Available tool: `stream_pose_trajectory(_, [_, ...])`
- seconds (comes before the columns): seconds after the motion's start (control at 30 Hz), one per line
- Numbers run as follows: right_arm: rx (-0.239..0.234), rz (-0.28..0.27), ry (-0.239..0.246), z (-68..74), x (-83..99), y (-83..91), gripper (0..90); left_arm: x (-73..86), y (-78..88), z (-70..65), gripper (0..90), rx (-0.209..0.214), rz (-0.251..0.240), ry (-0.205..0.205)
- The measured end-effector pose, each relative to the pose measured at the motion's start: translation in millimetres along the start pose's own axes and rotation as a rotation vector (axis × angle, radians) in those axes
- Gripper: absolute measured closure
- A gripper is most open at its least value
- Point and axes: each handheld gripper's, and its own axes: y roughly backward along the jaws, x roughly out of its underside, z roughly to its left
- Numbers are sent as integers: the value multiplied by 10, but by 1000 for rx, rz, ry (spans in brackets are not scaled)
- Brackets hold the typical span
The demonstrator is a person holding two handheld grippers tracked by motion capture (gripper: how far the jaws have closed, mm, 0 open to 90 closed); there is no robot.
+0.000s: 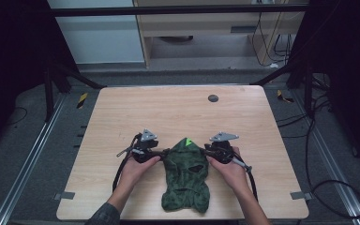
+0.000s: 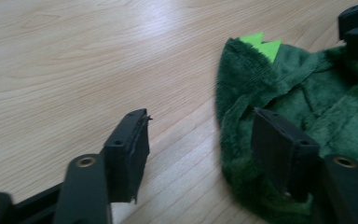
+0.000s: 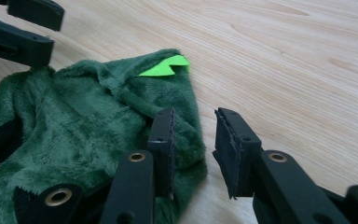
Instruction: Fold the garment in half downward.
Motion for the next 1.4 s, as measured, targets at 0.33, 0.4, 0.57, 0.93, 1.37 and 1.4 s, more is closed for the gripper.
stream_pose_trajectory(0.33, [13,57,42,68,45,-90,567,19,-97,-49,393,-10,45,-31])
stream_pose_trajectory(0.4, [18,76,48,80,58,-108,556,26,-119,-55,410,-10,57,-38])
stream_pose_trajectory(0.57, [19,88,62,86,79,-125,555,46,-159,-58,433,-5,84,-57])
stream_pose_trajectory(0.93, [18,176,116,110,-31,-148,604,-7,-177,-85,583,23,120,-136])
stream_pose_trajectory(1.37, [-26,288,159,140,-183,-179,847,-32,-170,-157,861,59,153,-165])
stream_pose_trajectory(1.4, [-29,285,172,127,-193,-178,850,-33,-170,-155,866,59,154,-161])
